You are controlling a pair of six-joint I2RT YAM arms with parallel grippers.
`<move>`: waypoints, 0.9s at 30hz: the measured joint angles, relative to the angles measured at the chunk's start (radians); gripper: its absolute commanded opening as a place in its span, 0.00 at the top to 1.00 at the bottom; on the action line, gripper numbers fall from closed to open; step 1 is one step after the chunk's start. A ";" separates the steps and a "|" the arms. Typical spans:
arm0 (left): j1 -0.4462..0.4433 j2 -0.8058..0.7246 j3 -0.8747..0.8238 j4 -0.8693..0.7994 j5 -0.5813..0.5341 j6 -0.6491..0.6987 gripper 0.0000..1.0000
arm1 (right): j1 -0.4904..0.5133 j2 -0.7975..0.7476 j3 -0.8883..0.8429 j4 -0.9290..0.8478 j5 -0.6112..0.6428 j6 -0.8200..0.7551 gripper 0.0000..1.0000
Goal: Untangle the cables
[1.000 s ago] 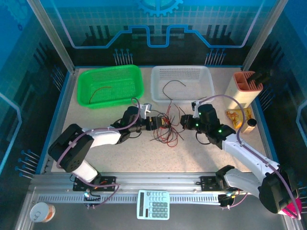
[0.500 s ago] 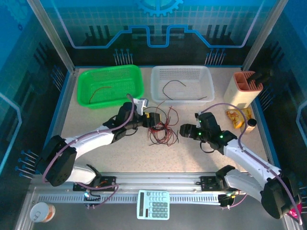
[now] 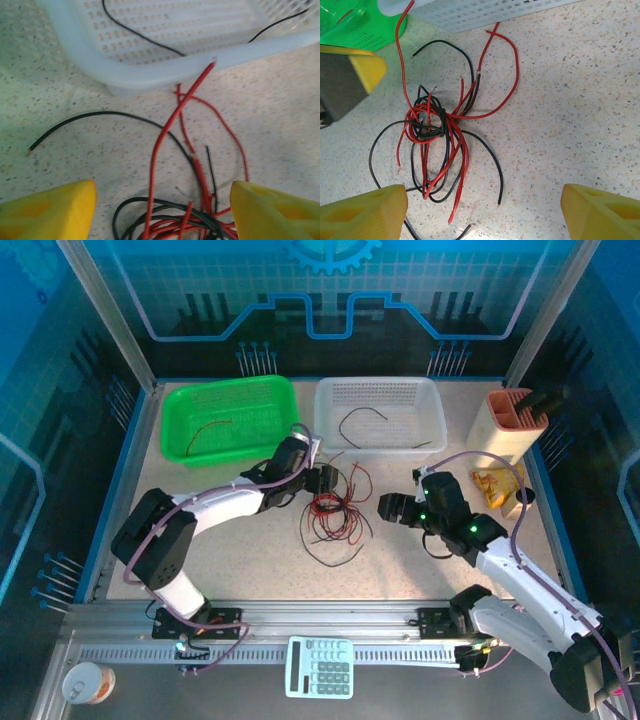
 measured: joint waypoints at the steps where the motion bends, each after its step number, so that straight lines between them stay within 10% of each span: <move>1: 0.001 0.015 0.006 -0.001 -0.006 0.011 0.29 | 0.000 0.000 0.000 0.000 0.000 0.000 0.19; 6: 0.002 0.087 0.034 0.002 -0.017 0.043 0.45 | 0.000 -0.001 0.000 0.001 -0.001 0.000 0.19; 11: 0.002 0.138 0.051 0.010 -0.015 0.052 1.00 | 0.000 -0.001 0.006 0.005 -0.010 0.000 0.19; 27: 0.000 -0.206 -0.095 0.136 0.175 0.042 1.00 | 0.005 0.157 0.153 0.182 -0.137 0.027 0.15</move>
